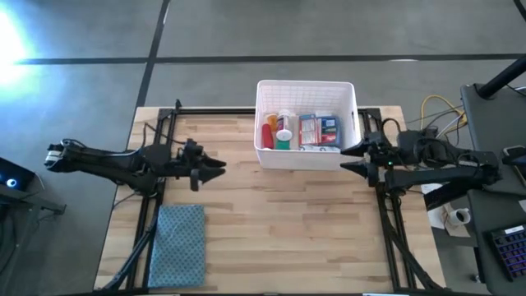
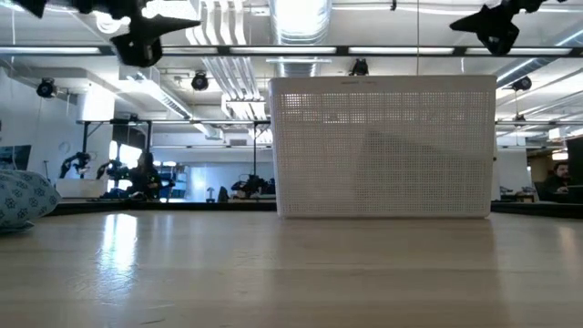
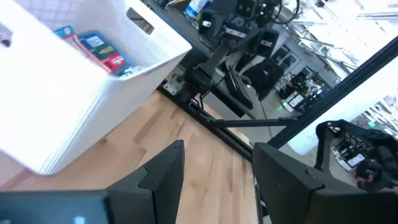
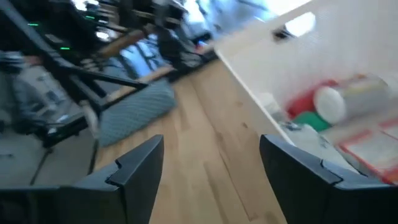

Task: Pick & place medical supplies in basket/bin
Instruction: Return to Home Position

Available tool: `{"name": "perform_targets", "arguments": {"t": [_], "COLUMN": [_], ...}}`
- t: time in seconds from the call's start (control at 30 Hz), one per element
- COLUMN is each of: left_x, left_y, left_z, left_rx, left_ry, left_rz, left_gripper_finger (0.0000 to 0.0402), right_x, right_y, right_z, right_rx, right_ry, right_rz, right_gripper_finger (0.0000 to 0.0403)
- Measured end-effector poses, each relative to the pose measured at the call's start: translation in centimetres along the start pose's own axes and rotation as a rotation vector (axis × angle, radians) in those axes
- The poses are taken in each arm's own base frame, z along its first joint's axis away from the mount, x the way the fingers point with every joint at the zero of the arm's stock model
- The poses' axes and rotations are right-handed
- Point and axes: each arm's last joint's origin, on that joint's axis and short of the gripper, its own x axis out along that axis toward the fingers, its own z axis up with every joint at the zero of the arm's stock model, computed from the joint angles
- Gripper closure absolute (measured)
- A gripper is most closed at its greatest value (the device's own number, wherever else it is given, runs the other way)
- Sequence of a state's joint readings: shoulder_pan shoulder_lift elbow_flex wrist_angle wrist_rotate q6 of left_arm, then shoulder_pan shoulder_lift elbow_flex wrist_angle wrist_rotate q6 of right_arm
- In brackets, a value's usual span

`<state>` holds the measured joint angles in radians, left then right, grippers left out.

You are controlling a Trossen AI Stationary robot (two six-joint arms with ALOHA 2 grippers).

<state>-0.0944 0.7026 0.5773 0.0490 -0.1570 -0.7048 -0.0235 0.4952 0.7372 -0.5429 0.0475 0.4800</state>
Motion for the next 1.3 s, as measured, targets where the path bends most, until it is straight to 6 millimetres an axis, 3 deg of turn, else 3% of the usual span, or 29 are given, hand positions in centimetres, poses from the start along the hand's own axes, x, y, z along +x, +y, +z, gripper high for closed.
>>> {"name": "perform_targets", "arguments": {"t": [0.23,0.53,0.93,1.3], "left_x": [-2.7,-4.6,-4.6,-4.5], "left_y": [2.4,4.1,6.0,7.8], "left_z": [-2.1,-3.6,-5.6,-7.7], "left_rx": [-0.008,-0.006,0.058,0.026], "left_ry": [-0.032,-0.09,-0.188,-0.203], "left_rz": [-0.017,-0.031,-0.035,-0.051], "left_gripper_finger": [0.0231,0.0231,0.0231,0.0231], "right_x": [-1.2,-0.8,2.0,2.7], "right_y": [-0.6,-2.4,-3.9,-4.5], "right_z": [-1.8,-5.4,-9.3,-10.8], "right_rx": [-0.098,0.011,0.078,0.09], "right_ry": [-0.153,-0.283,-0.378,-0.365], "right_rz": [0.197,0.292,0.513,0.566], "right_gripper_finger": [0.0142,0.0152,0.0145,0.0149]}}
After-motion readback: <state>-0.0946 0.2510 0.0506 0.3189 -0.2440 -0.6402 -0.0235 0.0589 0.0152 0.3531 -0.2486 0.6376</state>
